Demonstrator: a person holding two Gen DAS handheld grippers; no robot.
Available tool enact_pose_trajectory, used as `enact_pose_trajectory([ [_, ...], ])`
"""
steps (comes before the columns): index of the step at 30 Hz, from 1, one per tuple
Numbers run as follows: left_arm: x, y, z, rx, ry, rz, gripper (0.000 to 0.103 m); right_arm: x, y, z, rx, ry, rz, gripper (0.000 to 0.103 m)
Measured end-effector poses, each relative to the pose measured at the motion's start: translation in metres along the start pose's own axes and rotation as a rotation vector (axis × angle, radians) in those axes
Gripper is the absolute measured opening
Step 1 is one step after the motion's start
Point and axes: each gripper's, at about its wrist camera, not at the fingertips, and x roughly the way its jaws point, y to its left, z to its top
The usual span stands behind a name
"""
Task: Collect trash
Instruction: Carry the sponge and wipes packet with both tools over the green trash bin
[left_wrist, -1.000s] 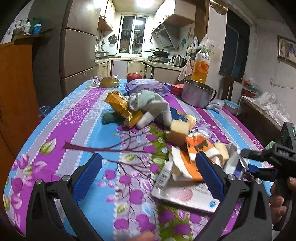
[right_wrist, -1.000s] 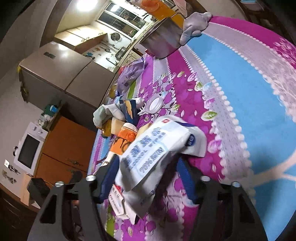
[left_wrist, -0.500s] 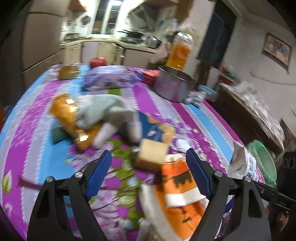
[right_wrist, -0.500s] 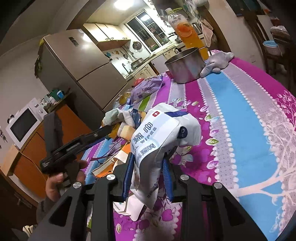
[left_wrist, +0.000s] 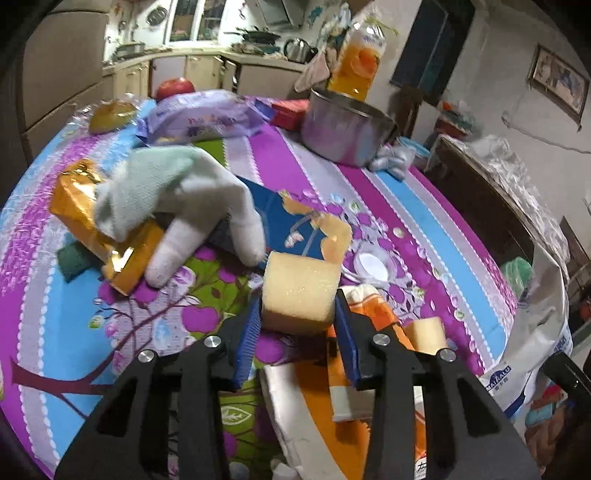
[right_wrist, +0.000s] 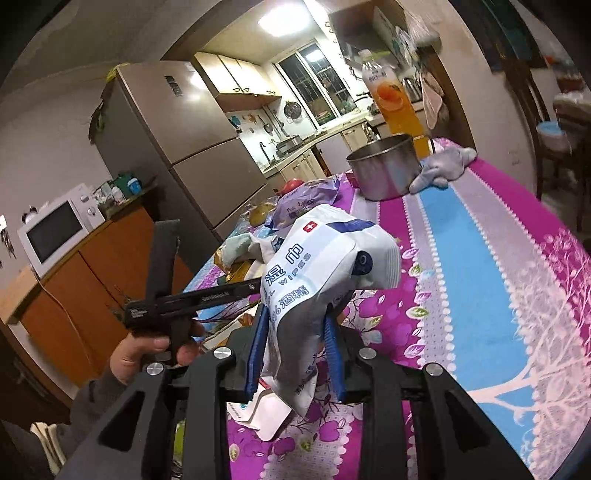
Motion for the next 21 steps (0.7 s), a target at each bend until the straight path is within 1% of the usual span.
enact_pose_trajectory([
  [3,-0.010,-0.002,-0.001,-0.001,-0.037,0.018,0.036,-0.002,0.006,0.000,-0.040,-0.009,-0.030,0.031],
  [5,-0.023,-0.008,-0.002,0.009,-0.080,0.054,0.035,-0.006,0.013,0.000,-0.090,-0.025,-0.073,0.031],
  [8,-0.049,-0.020,-0.007,0.018,-0.156,0.091,0.035,-0.012,0.025,0.002,-0.174,-0.054,-0.155,0.031],
  [9,-0.060,-0.029,-0.010,0.025,-0.190,0.113,0.035,-0.015,0.031,0.004,-0.214,-0.070,-0.195,0.031],
  [13,-0.090,-0.058,-0.022,0.038,-0.260,0.164,0.035,-0.028,0.046,0.008,-0.319,-0.123,-0.300,0.031],
  [16,-0.111,-0.076,-0.028,0.034,-0.316,0.175,0.035,-0.042,0.053,0.011,-0.376,-0.164,-0.370,0.031],
  [21,-0.126,-0.106,-0.033,0.051,-0.359,0.189,0.035,-0.068,0.059,0.017,-0.417,-0.213,-0.441,0.031],
])
